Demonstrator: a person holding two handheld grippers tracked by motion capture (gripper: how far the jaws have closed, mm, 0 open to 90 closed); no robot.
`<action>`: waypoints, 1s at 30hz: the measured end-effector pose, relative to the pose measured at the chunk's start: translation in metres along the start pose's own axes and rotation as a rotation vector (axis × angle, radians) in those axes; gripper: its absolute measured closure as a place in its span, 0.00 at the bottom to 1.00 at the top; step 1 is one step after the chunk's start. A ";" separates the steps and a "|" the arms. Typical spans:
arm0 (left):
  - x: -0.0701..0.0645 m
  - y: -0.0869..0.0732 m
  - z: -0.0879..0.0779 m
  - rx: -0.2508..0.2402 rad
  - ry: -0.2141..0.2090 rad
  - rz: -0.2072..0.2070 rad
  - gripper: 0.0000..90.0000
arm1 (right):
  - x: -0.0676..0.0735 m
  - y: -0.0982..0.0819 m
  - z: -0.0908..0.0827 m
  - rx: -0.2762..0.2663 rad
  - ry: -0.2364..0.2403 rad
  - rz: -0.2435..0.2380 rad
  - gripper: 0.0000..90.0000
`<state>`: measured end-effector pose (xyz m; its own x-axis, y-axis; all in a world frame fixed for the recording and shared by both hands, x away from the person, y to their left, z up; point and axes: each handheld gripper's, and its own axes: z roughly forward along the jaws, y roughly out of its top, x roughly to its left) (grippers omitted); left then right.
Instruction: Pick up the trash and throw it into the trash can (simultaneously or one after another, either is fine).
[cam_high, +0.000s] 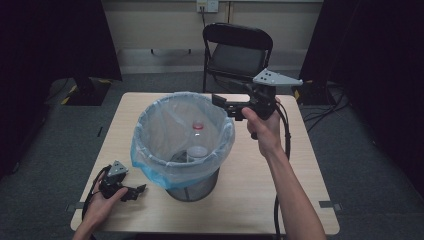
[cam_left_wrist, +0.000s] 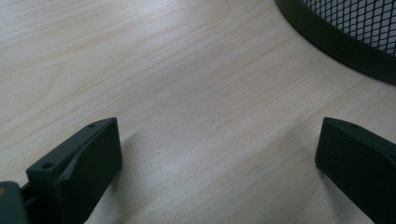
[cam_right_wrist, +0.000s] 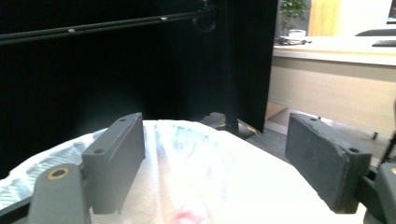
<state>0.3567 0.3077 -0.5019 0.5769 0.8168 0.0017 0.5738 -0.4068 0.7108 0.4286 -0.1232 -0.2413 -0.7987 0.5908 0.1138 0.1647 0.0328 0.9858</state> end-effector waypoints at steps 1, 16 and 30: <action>0.000 0.000 0.000 0.000 0.000 0.000 0.00 | -0.002 0.000 -0.002 0.002 -0.009 0.002 0.21; 0.000 0.000 0.000 0.000 0.000 0.000 0.00 | -0.033 -0.013 -0.021 0.040 -0.090 0.044 0.20; 0.000 0.000 0.000 0.000 0.000 0.000 0.00 | -0.063 -0.045 -0.037 0.119 -0.177 0.096 0.26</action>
<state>0.3567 0.3076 -0.5019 0.5766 0.8170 0.0014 0.5740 -0.4063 0.7110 0.4501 -0.1920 -0.2878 -0.6639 0.7277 0.1725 0.3102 0.0581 0.9489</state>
